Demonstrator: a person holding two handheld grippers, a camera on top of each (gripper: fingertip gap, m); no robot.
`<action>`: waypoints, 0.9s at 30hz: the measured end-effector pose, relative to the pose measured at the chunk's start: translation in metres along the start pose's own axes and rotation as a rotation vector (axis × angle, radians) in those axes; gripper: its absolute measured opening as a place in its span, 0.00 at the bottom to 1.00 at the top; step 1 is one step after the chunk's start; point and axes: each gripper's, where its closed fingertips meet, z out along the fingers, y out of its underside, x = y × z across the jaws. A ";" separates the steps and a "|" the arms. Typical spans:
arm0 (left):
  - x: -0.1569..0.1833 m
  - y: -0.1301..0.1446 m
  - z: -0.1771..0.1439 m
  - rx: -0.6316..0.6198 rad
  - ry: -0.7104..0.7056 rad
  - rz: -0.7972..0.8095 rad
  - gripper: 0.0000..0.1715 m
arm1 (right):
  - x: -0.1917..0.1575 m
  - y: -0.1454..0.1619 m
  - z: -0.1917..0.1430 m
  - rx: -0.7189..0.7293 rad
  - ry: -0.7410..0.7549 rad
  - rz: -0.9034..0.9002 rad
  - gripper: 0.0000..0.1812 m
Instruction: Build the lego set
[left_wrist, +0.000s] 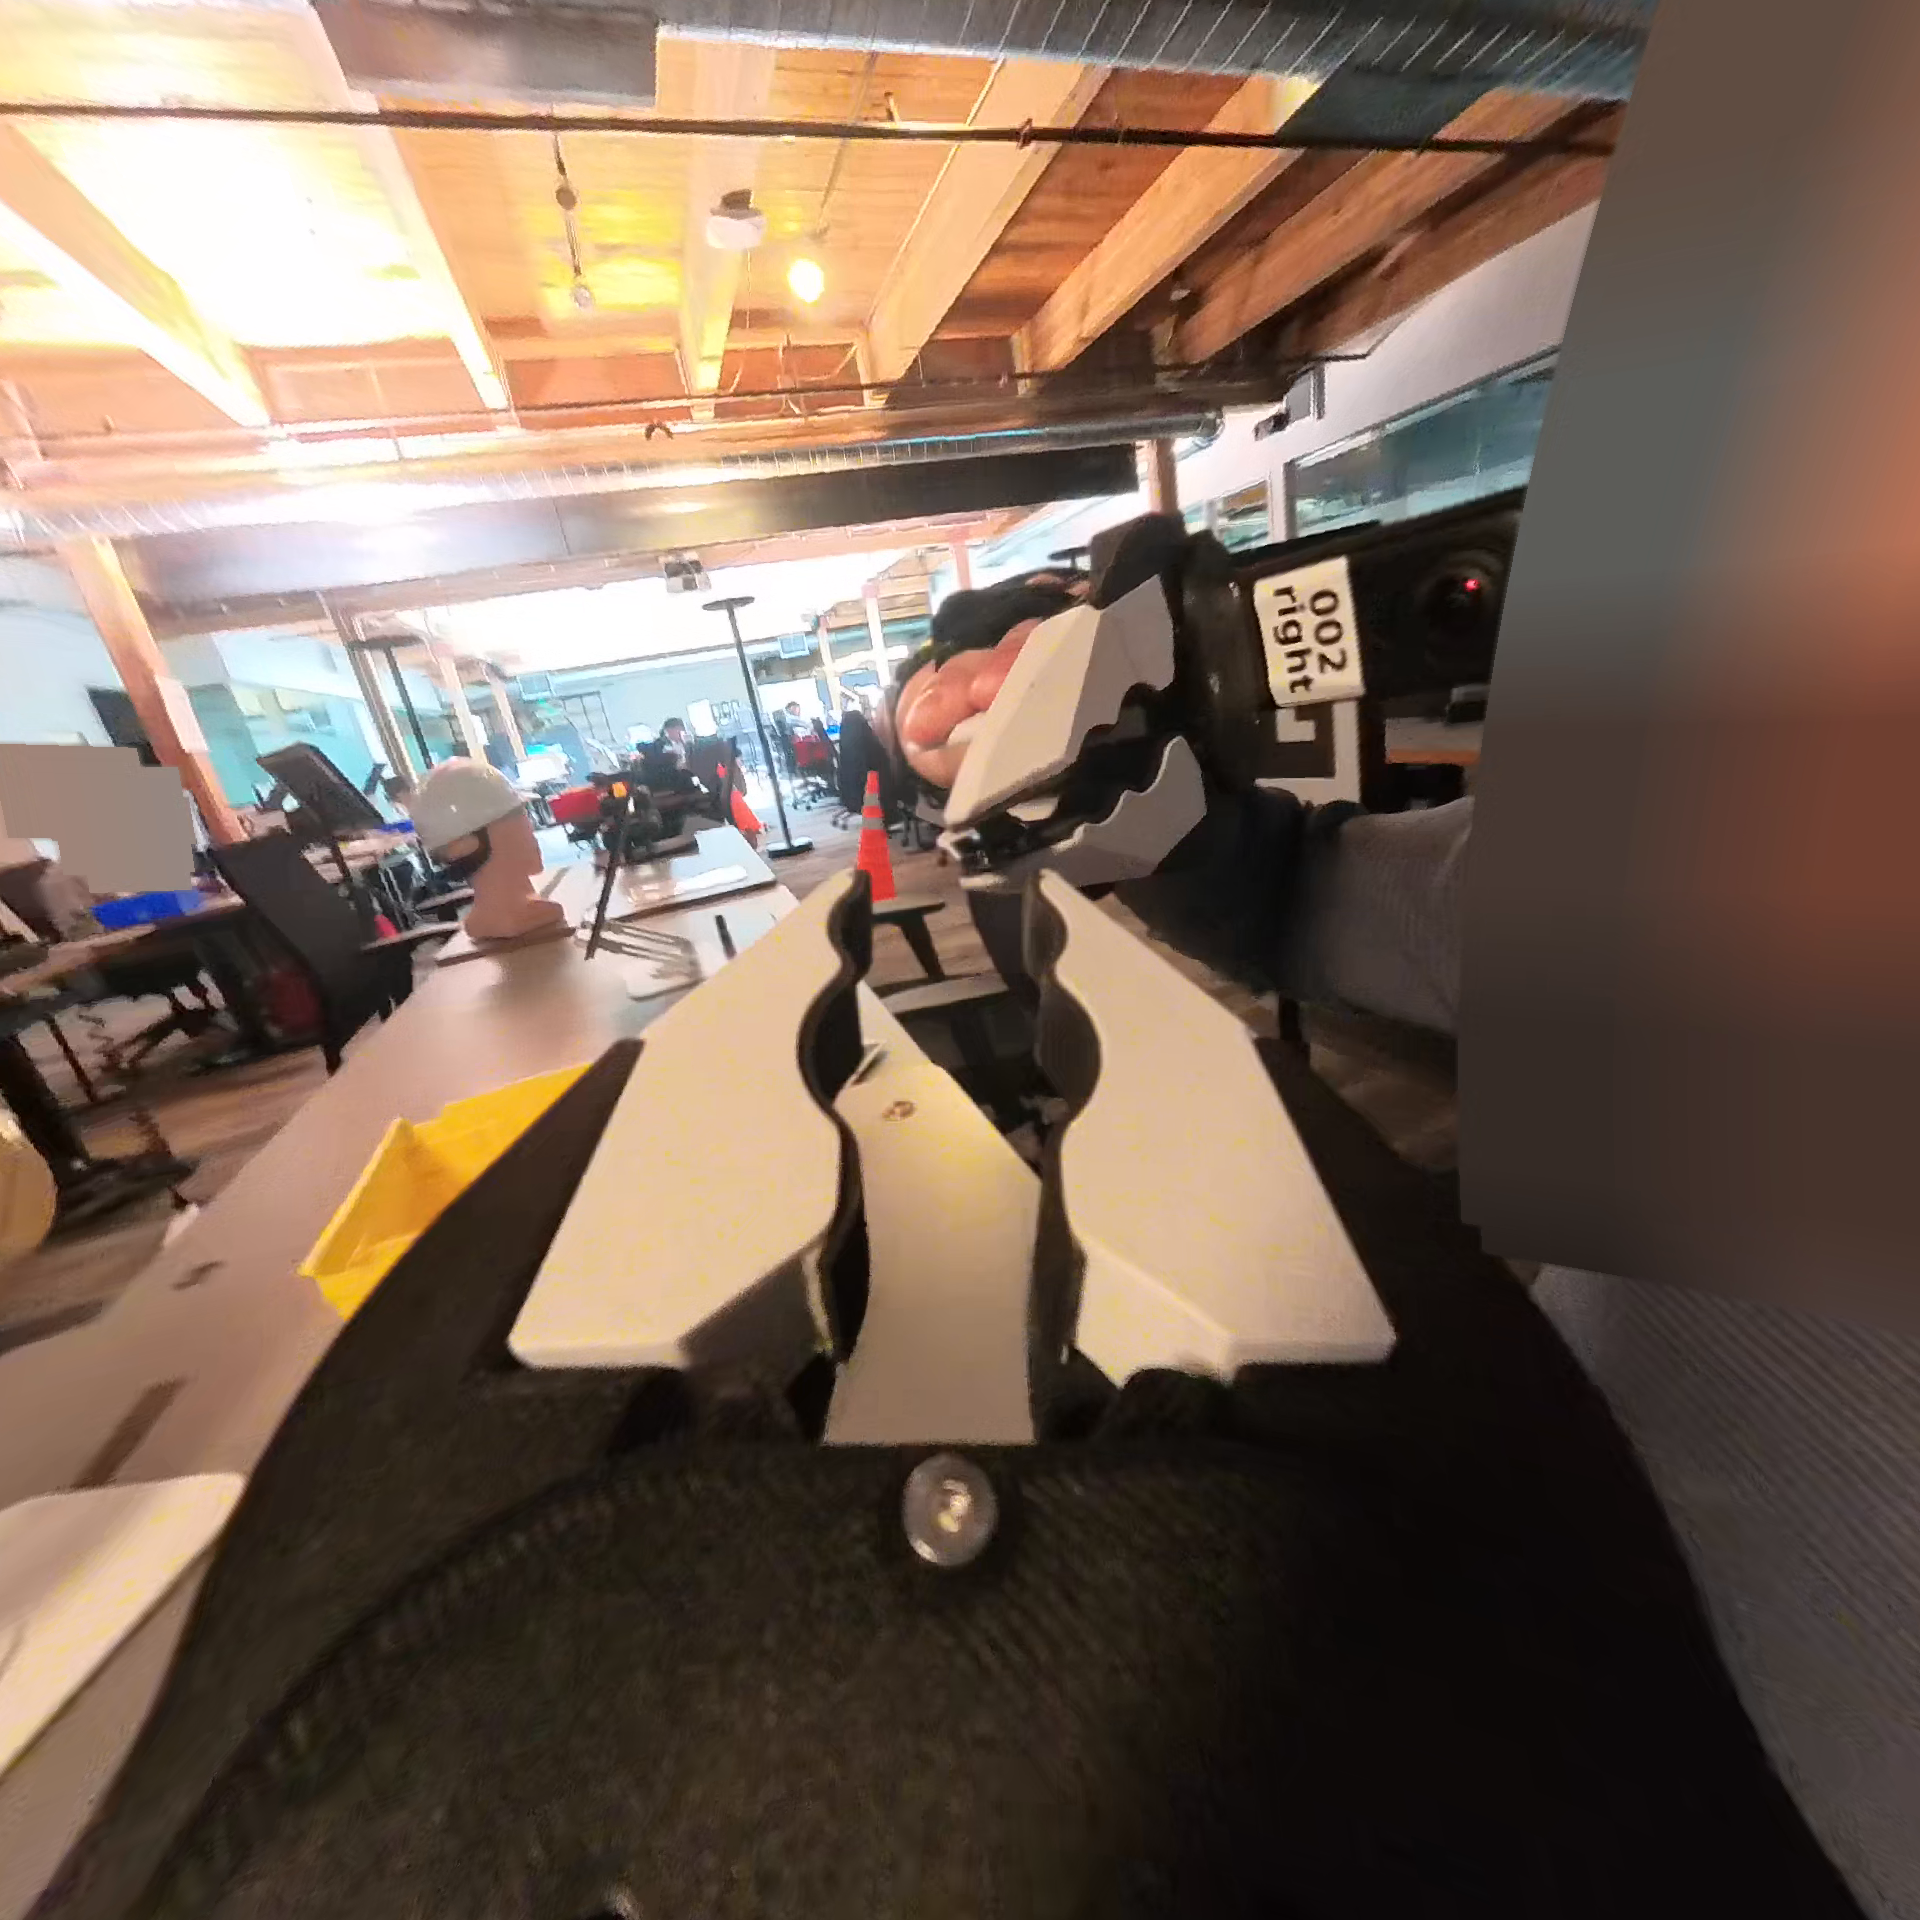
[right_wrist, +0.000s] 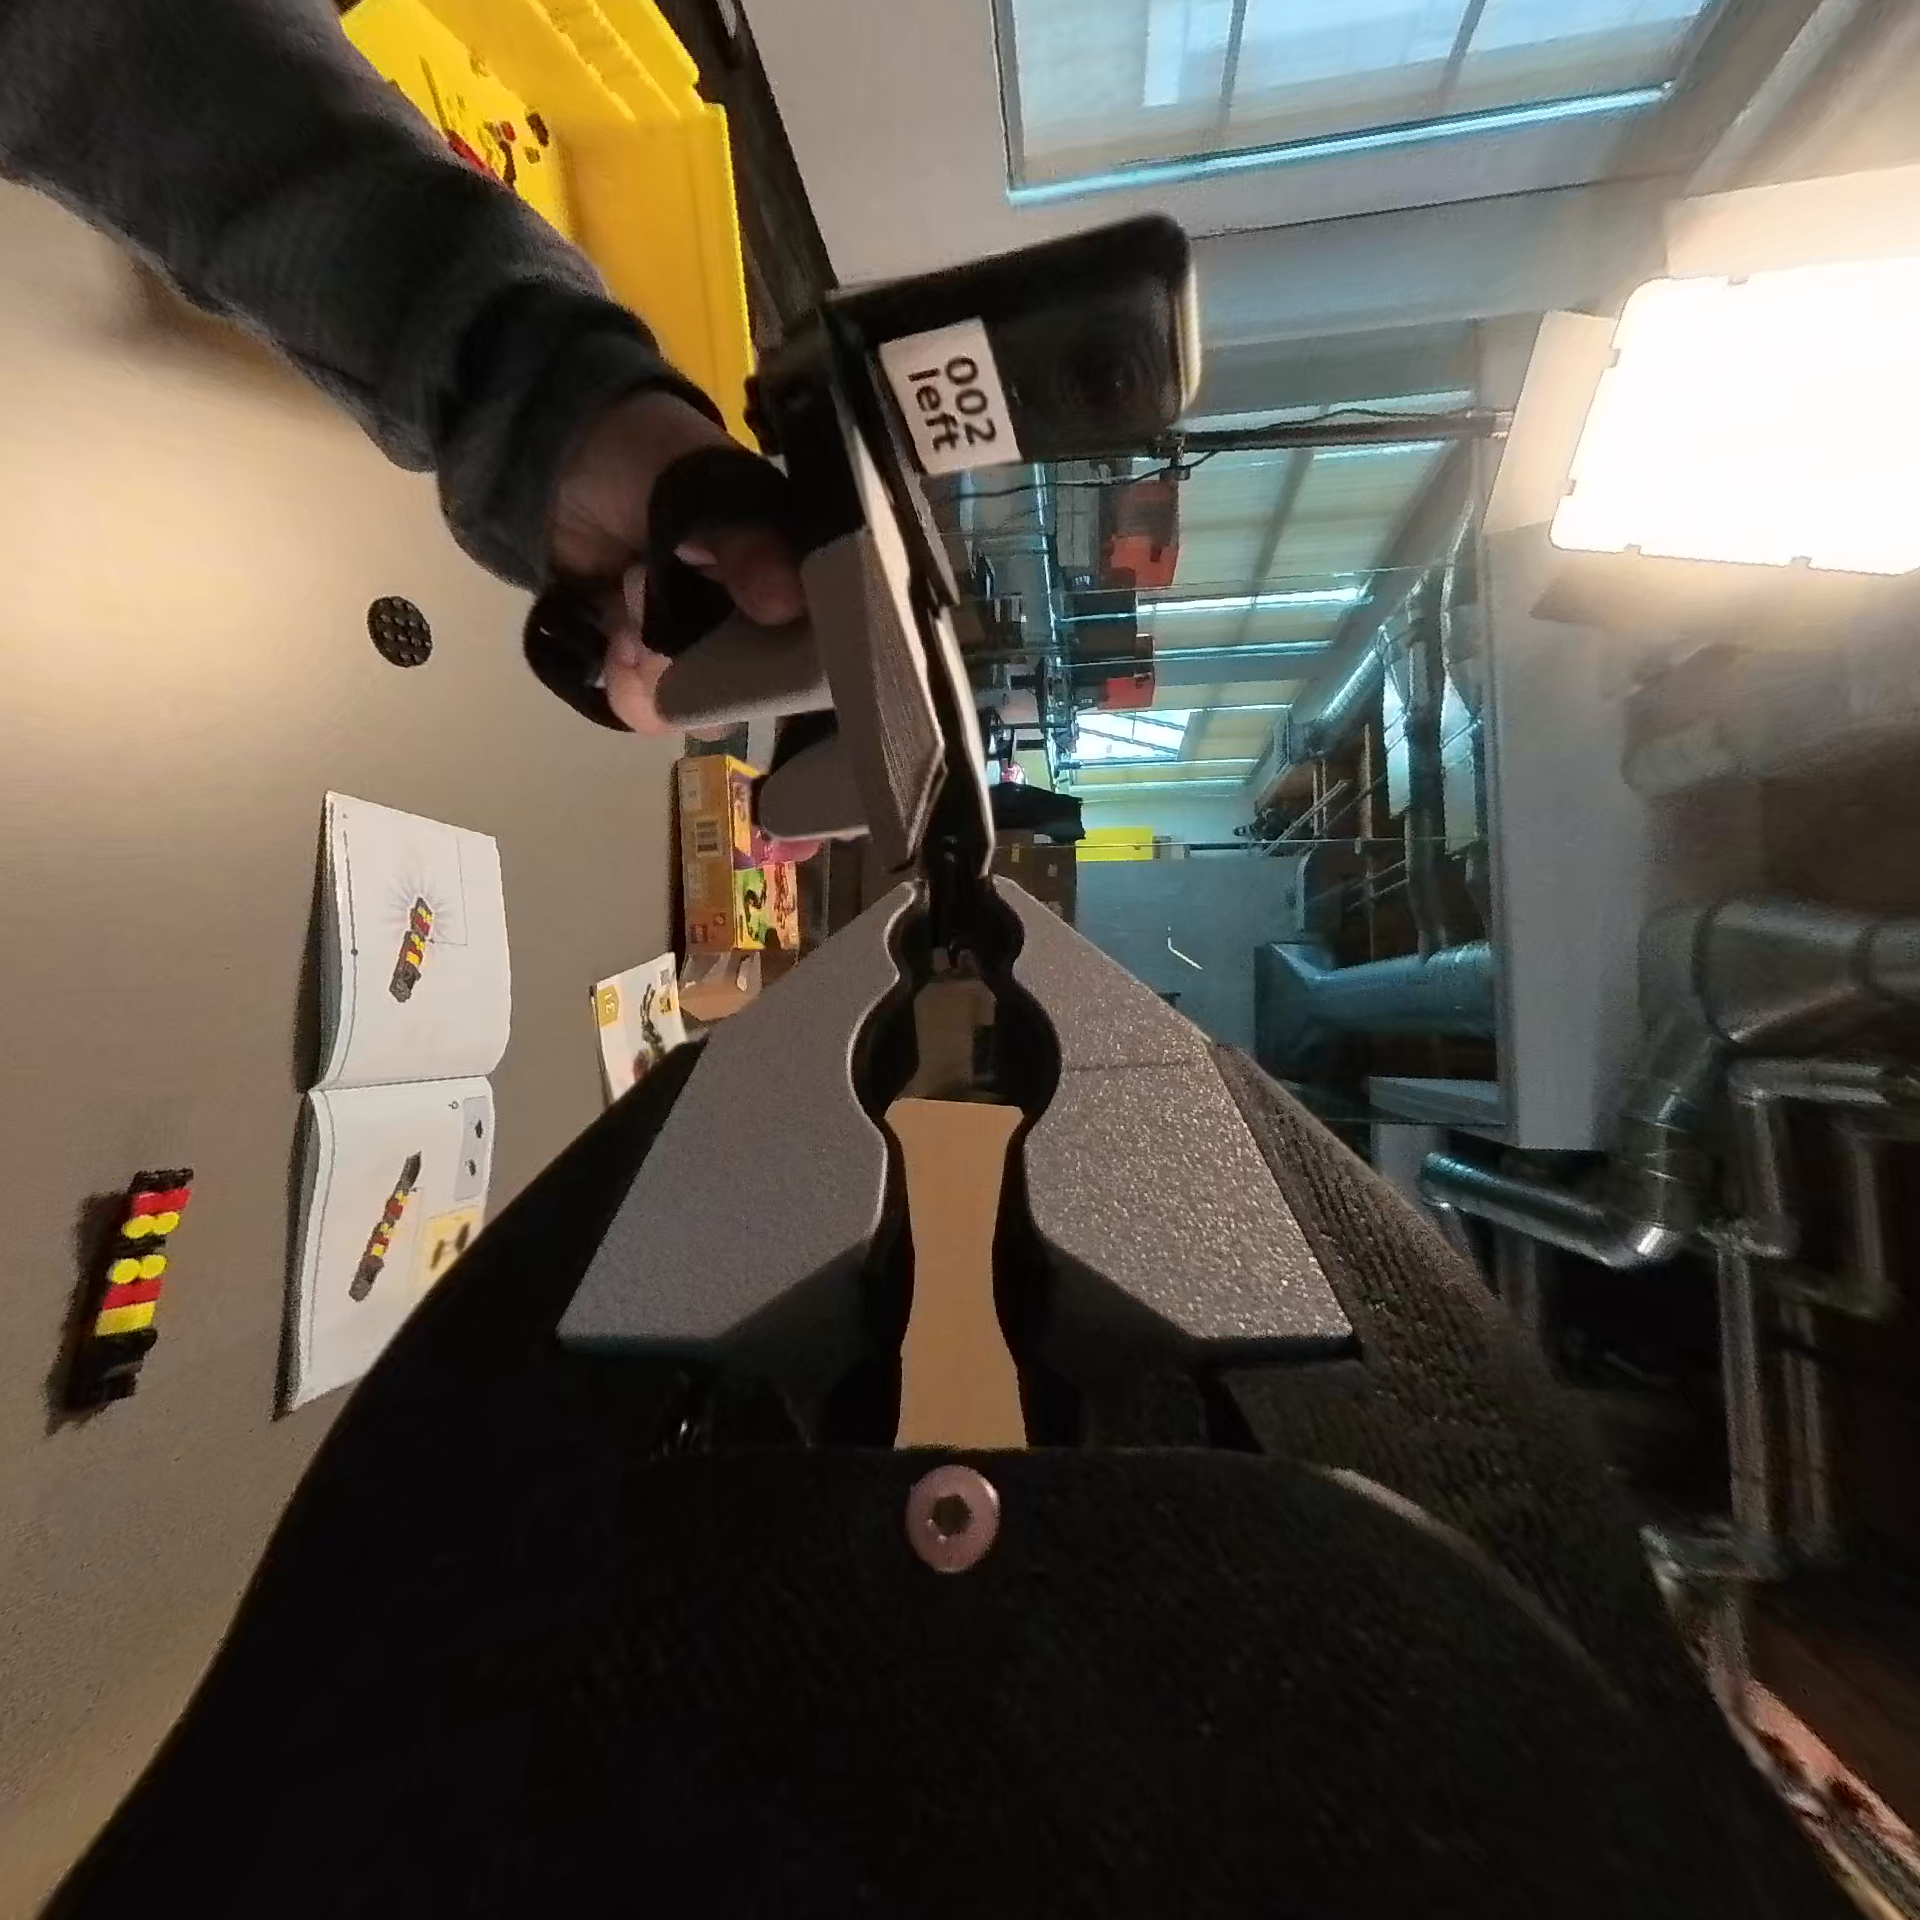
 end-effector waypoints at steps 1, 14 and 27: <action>0.000 -0.001 -0.001 0.001 -0.004 0.038 0.15 | 0.000 0.001 0.000 -0.001 -0.001 0.013 0.03; 0.001 0.024 -0.006 -0.234 -0.184 0.837 0.10 | -0.024 0.011 0.006 0.017 -0.181 0.182 0.03; -0.010 0.054 -0.007 -0.364 -0.175 0.960 0.02 | -0.057 0.033 0.010 -0.067 -0.299 0.319 0.03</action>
